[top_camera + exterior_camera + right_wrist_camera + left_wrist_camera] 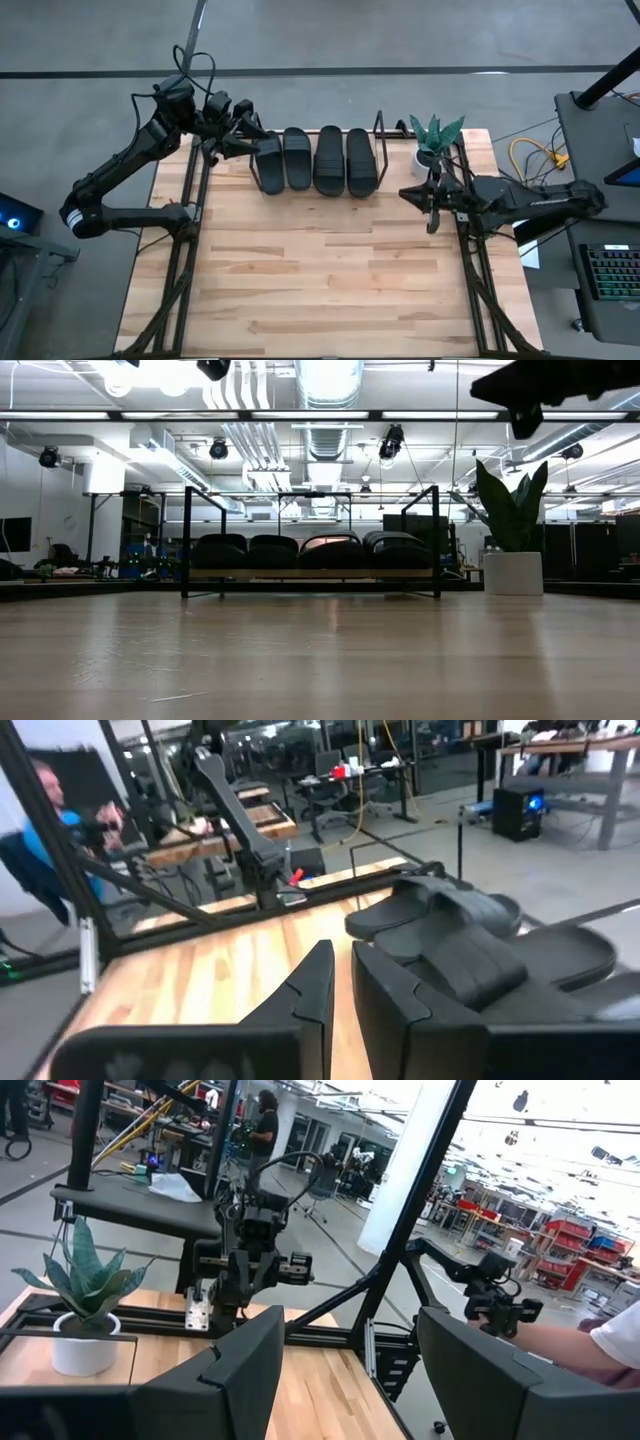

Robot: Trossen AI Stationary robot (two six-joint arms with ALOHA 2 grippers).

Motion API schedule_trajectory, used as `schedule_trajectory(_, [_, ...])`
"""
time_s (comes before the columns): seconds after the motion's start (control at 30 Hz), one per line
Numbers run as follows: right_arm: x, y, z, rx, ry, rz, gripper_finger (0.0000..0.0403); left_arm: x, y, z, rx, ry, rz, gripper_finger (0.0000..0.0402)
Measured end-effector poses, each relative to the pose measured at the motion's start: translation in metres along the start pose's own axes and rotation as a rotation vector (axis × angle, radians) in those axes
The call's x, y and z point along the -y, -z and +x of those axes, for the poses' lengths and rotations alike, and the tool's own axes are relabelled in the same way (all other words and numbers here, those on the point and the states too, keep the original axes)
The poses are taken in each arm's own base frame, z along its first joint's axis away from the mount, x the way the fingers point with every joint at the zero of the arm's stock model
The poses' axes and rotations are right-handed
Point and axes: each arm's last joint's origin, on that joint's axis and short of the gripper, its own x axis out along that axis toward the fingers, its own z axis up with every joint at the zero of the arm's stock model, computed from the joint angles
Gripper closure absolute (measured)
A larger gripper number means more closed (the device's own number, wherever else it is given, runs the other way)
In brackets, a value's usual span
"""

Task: Pick and place slides into the shelf
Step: Return to Home Position

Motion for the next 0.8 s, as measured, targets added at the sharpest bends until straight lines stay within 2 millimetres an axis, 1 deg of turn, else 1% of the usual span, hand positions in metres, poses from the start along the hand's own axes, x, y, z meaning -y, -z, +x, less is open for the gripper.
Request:
schedule_trajectory(0.07, [0.002,0.006,-0.006,0.010,-0.011,0.039,0.0372,-0.001,0.000,0.001,-0.002,0.000,-0.006,0.0187])
schedule_trajectory(0.13, [0.003,0.007,-0.013,0.044,-0.029,0.056,0.0374,-0.002,0.001,0.001,-0.003,-0.001,-0.009,0.0187])
schedule_trajectory(0.33, [0.009,0.013,-0.034,0.122,-0.057,0.016,0.0393,-0.006,0.002,0.003,-0.009,-0.003,-0.020,0.0187])
schedule_trajectory(0.5, [0.015,0.022,-0.049,0.083,-0.048,-0.020,0.0394,-0.007,0.002,0.003,-0.010,-0.003,-0.021,0.0187])
schedule_trajectory(0.6, [0.018,0.025,-0.057,0.111,-0.049,-0.031,0.0394,-0.007,0.002,0.003,-0.010,-0.003,-0.022,0.0187])
schedule_trajectory(0.7, [0.019,0.026,-0.057,0.134,-0.044,-0.074,0.0394,-0.007,0.002,0.003,-0.009,-0.003,-0.021,0.0187])
schedule_trajectory(0.8, [0.018,0.032,-0.052,0.121,-0.041,-0.096,0.0394,-0.007,0.002,0.003,-0.010,-0.003,-0.020,0.0187])
